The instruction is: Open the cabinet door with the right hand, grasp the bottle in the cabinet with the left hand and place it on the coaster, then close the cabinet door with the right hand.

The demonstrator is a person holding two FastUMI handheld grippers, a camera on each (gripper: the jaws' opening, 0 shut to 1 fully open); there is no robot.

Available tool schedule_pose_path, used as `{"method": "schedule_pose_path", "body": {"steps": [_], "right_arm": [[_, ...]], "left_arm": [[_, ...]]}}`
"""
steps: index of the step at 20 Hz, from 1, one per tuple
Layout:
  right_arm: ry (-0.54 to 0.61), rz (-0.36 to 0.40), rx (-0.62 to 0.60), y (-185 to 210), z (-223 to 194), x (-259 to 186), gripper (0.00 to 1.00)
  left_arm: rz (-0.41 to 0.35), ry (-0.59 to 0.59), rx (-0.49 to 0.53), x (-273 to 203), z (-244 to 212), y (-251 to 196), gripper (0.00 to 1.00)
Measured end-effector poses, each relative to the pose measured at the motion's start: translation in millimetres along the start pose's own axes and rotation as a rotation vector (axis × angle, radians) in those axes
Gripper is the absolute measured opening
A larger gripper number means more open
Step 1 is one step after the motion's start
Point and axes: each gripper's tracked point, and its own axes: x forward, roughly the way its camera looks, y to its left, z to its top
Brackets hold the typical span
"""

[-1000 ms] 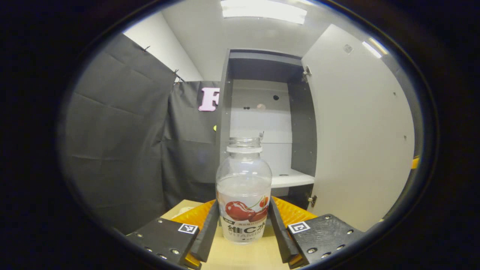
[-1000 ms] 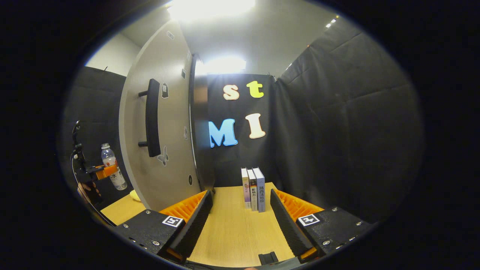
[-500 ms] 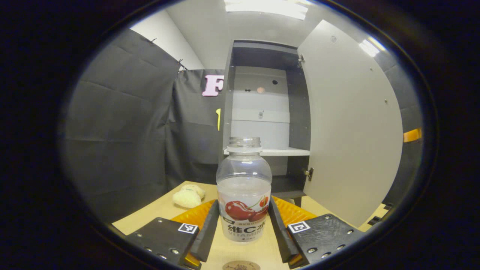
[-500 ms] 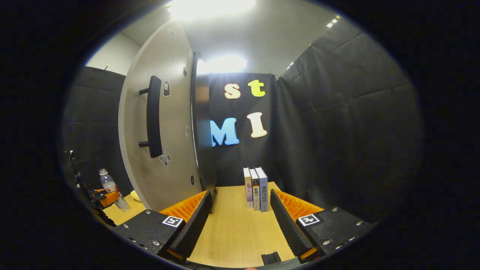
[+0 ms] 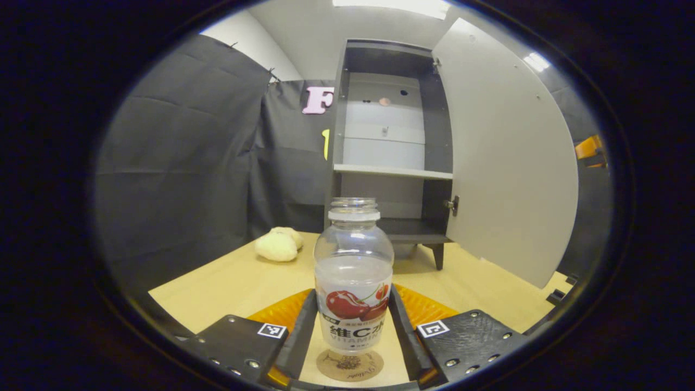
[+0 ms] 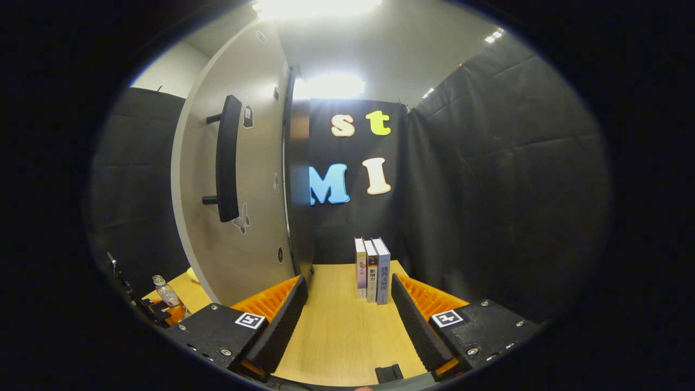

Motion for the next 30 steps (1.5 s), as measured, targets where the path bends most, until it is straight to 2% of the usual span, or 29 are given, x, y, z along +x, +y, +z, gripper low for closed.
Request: {"method": "schedule_pose_path", "body": {"steps": [9,10,11,13,14,15,16,17,18,25,30], "right_arm": [[0.021,0.035,-0.026,15.3,-3.3,8.1,0.95],[0.019,0.038,-0.024,16.1,-2.0,8.5,0.95],[0.016,0.040,-0.023,17.0,-0.3,10.5,0.94],[0.010,0.042,-0.020,18.4,3.6,14.3,0.95],[0.004,0.045,-0.017,19.2,5.9,16.0,0.95],[0.000,0.048,-0.013,21.2,7.8,17.1,0.95],[-0.005,0.050,-0.008,22.1,9.5,18.7,0.94],[-0.009,0.052,-0.002,22.8,10.4,20.3,0.95],[-0.009,0.057,0.005,24.4,11.9,23.3,0.95],[-0.056,0.052,0.071,18.8,42.5,36.5,0.95],[-0.116,0.039,0.132,16.0,87.9,35.8,0.95]], "left_arm": [[0.026,0.077,0.002,4.0,-51.1,-1.3,0.73],[0.032,0.087,0.003,5.9,-54.7,-1.4,0.78],[0.037,0.101,0.009,6.4,-57.2,-0.9,0.74],[0.039,0.112,0.027,-1.3,-62.0,1.6,0.78],[0.036,0.120,0.034,-9.4,-62.1,0.9,0.74],[0.034,0.125,0.040,-12.0,-58.7,-0.5,0.76],[0.033,0.130,0.043,-12.2,-54.5,-2.8,0.74],[0.035,0.128,0.044,-12.7,-47.0,-3.0,0.85],[0.039,0.121,0.046,-13.7,-38.5,-3.7,0.80],[0.039,0.022,0.014,-36.0,52.0,-13.6,0.80],[0.043,-0.036,0.007,-61.9,116.7,-7.4,0.80]]}}
